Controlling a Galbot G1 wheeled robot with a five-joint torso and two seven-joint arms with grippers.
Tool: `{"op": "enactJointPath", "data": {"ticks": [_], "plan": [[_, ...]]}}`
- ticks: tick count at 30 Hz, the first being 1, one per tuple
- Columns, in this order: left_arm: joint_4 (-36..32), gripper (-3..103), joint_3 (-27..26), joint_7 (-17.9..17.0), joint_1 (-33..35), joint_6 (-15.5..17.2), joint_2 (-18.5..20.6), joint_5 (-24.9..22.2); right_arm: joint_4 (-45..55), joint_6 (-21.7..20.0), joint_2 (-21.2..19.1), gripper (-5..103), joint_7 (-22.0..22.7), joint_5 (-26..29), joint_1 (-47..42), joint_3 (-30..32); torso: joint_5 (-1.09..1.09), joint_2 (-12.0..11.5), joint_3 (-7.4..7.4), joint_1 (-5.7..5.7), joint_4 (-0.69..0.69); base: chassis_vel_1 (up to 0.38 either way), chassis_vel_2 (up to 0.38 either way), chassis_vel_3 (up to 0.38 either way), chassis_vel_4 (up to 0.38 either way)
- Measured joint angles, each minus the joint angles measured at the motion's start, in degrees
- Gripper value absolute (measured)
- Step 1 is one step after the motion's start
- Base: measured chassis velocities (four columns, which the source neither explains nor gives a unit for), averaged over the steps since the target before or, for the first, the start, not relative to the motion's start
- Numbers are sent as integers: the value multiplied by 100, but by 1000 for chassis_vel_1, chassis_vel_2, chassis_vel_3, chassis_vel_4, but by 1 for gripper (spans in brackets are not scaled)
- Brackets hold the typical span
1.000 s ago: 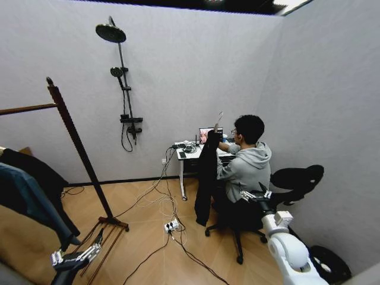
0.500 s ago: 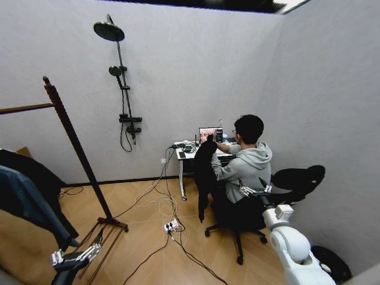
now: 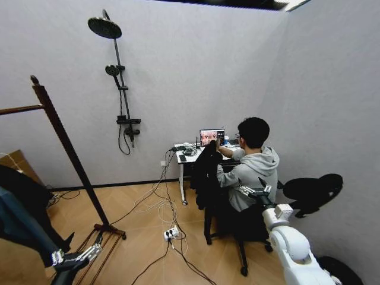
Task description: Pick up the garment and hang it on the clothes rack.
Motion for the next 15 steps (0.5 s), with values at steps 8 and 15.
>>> {"op": "enactJointPath", "data": {"ticks": [8, 15], "plan": [[0, 100, 0, 1, -1, 0, 0, 0, 314, -13, -192, 100, -41, 183, 167, -167, 1, -1, 1, 2, 1, -143, 127, 134, -143], [0, 100, 0, 0, 1, 0, 0, 0, 221, -585, -612, 100, 359, 784, 1078, -598, 0, 4, -3, -11, -1, 12, -13, -7, 12]]}}
